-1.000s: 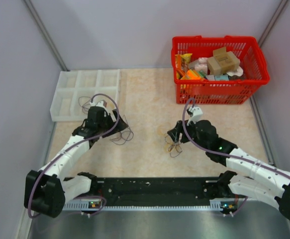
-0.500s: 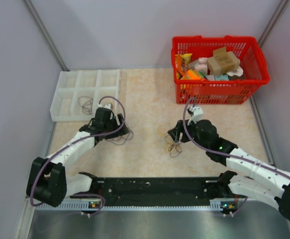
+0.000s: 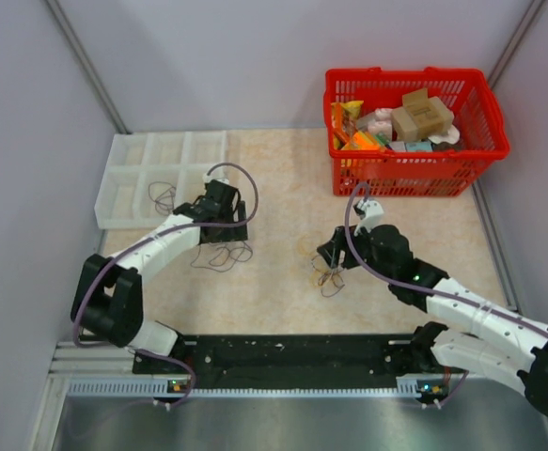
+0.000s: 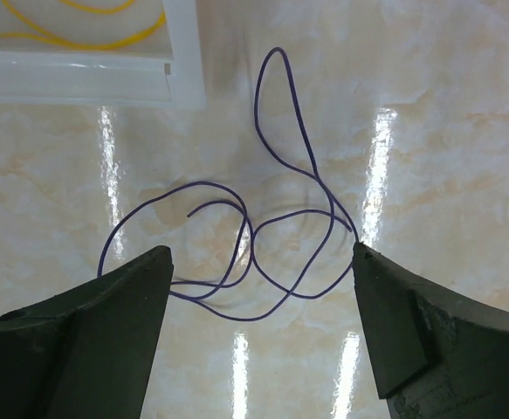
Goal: Untangle the cables
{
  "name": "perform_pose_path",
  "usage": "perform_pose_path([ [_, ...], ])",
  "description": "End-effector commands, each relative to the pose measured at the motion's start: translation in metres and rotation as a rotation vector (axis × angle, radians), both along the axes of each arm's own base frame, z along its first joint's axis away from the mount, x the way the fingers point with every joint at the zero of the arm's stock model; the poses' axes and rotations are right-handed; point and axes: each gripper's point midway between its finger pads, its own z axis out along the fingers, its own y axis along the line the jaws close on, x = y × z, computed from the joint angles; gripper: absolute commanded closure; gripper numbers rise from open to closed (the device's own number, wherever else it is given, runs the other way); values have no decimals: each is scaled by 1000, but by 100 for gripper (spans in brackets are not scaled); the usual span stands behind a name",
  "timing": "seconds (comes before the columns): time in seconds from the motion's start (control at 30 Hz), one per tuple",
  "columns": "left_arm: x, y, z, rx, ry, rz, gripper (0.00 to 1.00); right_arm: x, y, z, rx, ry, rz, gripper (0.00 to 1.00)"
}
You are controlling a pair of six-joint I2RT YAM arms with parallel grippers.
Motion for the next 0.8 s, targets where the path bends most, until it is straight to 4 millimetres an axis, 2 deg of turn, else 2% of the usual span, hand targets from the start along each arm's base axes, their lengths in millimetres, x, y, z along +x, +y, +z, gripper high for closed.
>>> perform_pose_path([
  [0.0,0,0,-5,46,62,57,11,8,-5,26,48,-70,-33,37],
  [0.1,-2,-13,-17,12,104,61,11,8,-10,29,53,-83,-43,37],
  [0.27,-8,-20,-37,26,162,62,10,7,-12,26,53,-73,-43,37],
  [0.4,-15,-28,-49,10,193,28,14,7,-12,25,52,-68,-43,37],
  [0.57,-19,-29,-57,-3,181,-10,19,7,-12,26,57,-70,-41,37],
  [0.77,-13,-25,-65,25,161,-25,24,6,-12,26,61,-66,-36,37],
])
